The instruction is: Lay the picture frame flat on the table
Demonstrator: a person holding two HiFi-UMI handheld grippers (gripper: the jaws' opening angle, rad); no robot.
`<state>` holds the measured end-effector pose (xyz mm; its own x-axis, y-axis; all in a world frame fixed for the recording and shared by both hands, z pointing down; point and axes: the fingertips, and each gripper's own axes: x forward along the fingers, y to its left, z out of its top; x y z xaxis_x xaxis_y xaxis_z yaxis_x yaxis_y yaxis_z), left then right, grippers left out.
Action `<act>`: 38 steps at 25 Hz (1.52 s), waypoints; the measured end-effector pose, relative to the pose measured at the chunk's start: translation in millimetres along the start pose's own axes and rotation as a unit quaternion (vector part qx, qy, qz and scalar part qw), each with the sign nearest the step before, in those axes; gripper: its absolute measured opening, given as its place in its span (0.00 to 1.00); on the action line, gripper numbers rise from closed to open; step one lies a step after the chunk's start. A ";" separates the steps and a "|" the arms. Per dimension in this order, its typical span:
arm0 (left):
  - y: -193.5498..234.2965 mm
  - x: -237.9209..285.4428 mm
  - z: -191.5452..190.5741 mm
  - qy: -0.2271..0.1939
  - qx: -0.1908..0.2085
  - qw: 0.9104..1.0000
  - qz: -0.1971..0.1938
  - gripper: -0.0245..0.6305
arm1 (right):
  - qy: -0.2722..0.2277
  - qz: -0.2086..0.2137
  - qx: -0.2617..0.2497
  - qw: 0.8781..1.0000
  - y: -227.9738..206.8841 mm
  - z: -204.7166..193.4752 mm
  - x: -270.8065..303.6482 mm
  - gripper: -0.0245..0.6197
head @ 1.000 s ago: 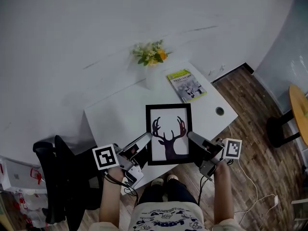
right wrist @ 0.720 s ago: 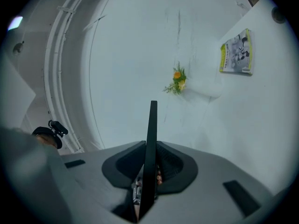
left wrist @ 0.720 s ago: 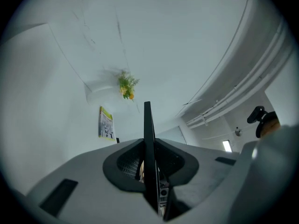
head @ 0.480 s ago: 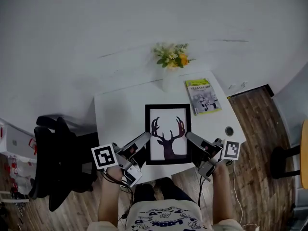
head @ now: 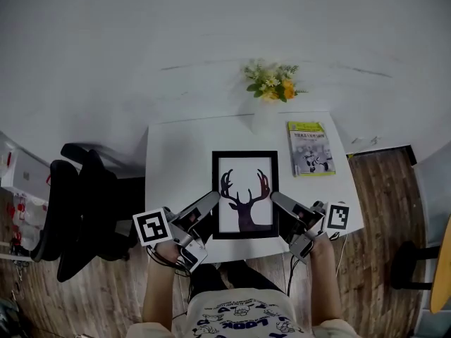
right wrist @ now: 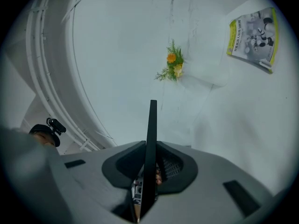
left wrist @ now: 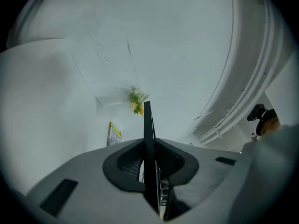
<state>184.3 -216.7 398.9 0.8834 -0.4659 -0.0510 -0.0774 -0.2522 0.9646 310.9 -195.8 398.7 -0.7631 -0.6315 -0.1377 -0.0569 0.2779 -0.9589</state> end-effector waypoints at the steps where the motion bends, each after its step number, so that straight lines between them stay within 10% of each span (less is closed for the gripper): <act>1: 1.0 -0.5 -0.1 -0.005 -0.001 1.000 0.002 0.16 | 0.007 0.001 0.000 1.000 -1.4 0.7 1.3 0.17; 26: 71.8 -33.9 4.0 -0.018 -0.046 0.996 0.069 0.16 | 0.077 -0.064 0.030 0.995 -68.7 -28.7 32.1 0.17; 38: 148.0 -63.5 -12.1 0.020 0.003 0.985 0.174 0.16 | 0.133 -0.139 0.027 0.981 -135.7 -72.9 36.3 0.18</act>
<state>122.4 -214.2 548.0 0.8200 -0.4918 0.2929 -0.3816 -0.0882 0.9201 244.0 -203.7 541.8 -0.8644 -0.4640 0.1937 -0.2577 0.0779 -0.9631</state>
